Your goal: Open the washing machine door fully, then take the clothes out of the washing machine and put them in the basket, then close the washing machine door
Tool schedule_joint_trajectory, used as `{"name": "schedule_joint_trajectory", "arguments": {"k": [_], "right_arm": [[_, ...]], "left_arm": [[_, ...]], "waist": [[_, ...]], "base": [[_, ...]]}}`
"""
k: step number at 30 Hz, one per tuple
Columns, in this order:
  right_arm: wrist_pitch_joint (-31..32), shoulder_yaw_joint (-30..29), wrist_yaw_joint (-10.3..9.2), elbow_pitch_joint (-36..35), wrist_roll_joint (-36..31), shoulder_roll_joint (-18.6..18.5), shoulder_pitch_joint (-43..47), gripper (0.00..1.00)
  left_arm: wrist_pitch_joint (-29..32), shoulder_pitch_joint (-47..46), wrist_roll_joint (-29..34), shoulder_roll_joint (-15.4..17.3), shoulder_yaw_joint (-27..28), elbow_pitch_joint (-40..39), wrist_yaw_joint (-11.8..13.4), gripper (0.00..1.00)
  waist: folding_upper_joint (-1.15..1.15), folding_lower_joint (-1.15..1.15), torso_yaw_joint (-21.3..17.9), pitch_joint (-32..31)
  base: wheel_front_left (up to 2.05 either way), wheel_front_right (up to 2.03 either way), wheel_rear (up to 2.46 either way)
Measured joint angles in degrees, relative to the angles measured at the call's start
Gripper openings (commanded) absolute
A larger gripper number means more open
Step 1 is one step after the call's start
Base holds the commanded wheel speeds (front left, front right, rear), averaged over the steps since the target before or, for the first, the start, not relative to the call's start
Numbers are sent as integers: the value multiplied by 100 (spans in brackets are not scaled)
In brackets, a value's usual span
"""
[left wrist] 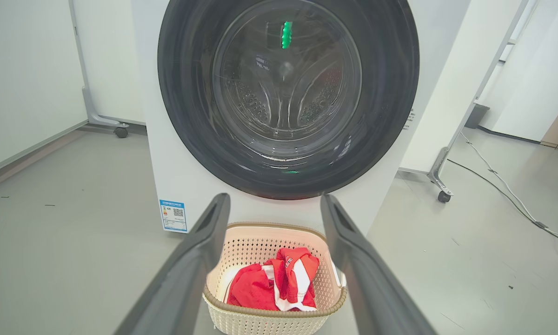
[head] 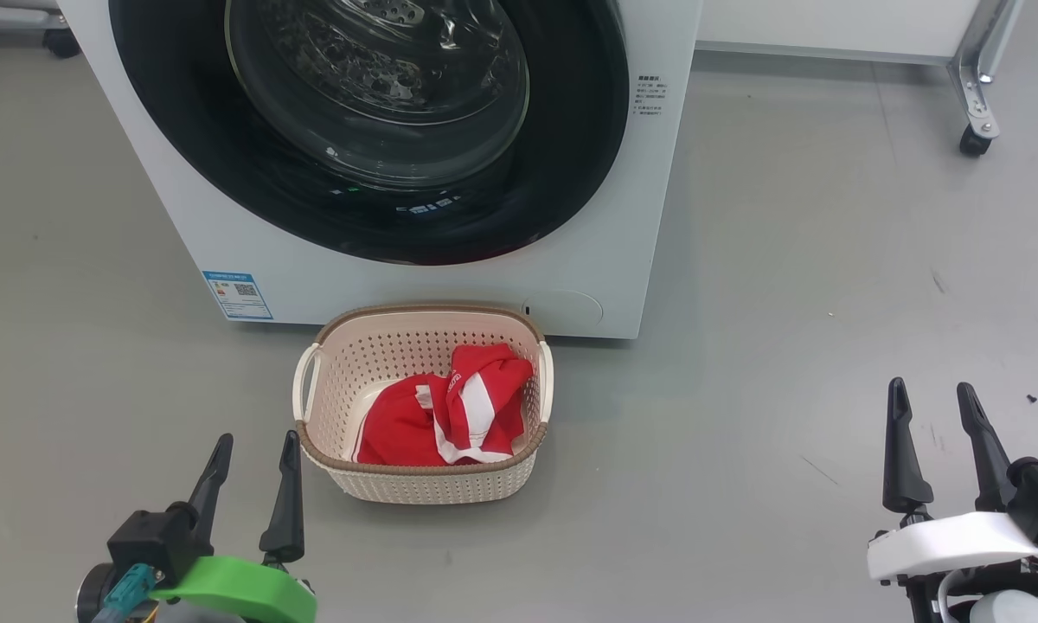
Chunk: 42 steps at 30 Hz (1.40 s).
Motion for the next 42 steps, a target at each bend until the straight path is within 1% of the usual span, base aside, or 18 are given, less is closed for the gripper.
{"name": "schedule_joint_trajectory", "arguments": {"k": [31, 32, 38, 42], "right_arm": [[0, -53, 56, -10, -53, 59, 93, 100], [0, -51, 54, 4, -51, 63, 96, 0], [7, -5, 54, 298, -48, 203, 225, 0], [9, -7, 54, 343, 27, 214, 244, 0]], "left_arm": [[0, 1, -145, 0, 1, 9, -1, 100], [-1, 1, -147, -3, -2, 24, -1, 0], [2, 151, -147, -75, -38, 281, 0, 0], [14, 195, -197, -90, -37, 288, 0, 0]], "waist": [[0, 0, 23, -35], [0, 0, 24, -36], [0, 0, 24, -36], [0, 0, 17, -37]], "base": [[0, 0, 0], [0, 0, 0], [0, 0, 0], [0, 0, 0]]}}
